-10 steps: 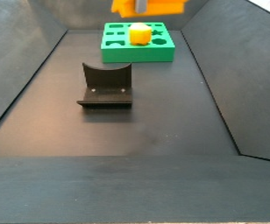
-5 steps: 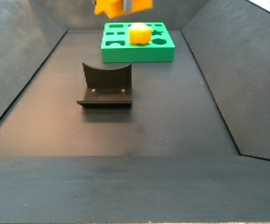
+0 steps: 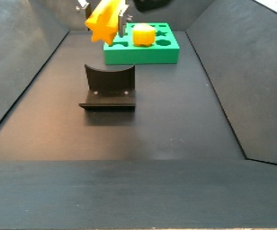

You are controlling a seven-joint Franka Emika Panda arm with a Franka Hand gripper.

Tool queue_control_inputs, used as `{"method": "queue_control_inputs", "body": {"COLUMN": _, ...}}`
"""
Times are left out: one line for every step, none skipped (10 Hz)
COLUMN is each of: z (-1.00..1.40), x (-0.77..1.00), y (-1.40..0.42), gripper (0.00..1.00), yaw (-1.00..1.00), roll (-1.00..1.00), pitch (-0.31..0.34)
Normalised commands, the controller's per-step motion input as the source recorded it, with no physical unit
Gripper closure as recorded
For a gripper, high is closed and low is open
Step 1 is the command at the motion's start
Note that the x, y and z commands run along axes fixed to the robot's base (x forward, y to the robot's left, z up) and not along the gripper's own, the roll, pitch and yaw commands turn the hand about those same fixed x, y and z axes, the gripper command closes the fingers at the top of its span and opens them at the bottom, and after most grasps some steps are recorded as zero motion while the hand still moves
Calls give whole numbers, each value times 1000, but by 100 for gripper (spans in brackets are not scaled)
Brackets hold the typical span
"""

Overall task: Pick up the star object. Move up. Place the star object on the fixture. Regrasp the star object. Move to above the board. Insert the star object.
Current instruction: Place the star object on the fixture.

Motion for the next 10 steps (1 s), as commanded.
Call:
{"method": "queue_control_inputs", "body": {"z": -30, "x": 79, "y": 39, "gripper": 100, "yaw": 672, "roll": -890, "pitch": 482}}
{"method": "queue_control_inputs", "body": {"z": -25, "x": 94, "y": 40, "gripper": 100, "yaw": 523, "roll": -756, "pitch": 504}}
{"method": "queue_control_inputs", "body": {"z": -15, "x": 113, "y": 48, "gripper": 100, "yaw": 242, "roll": -503, "pitch": 516}}
{"method": "queue_control_inputs", "body": {"z": -10, "x": 110, "y": 41, "gripper": 100, "yaw": 78, "roll": -346, "pitch": 489}}
{"method": "queue_control_inputs", "body": {"z": 4, "x": 95, "y": 30, "gripper": 100, "yaw": -68, "roll": -219, "pitch": 405}}
{"method": "queue_control_inputs", "body": {"z": 0, "x": 79, "y": 35, "gripper": 100, "yaw": -120, "roll": -162, "pitch": 333}}
{"method": "queue_control_inputs", "body": {"z": 8, "x": 76, "y": 37, "gripper": 100, "yaw": -144, "roll": -110, "pitch": 260}}
{"method": "queue_control_inputs", "body": {"z": 8, "x": 79, "y": 37, "gripper": 100, "yaw": -145, "roll": -92, "pitch": 235}}
{"method": "queue_control_inputs", "body": {"z": -1000, "x": 105, "y": 64, "gripper": 100, "yaw": -141, "roll": -1000, "pitch": 85}}
{"method": "queue_control_inputs", "body": {"z": -1000, "x": 116, "y": 72, "gripper": 100, "yaw": -150, "roll": -1000, "pitch": 58}}
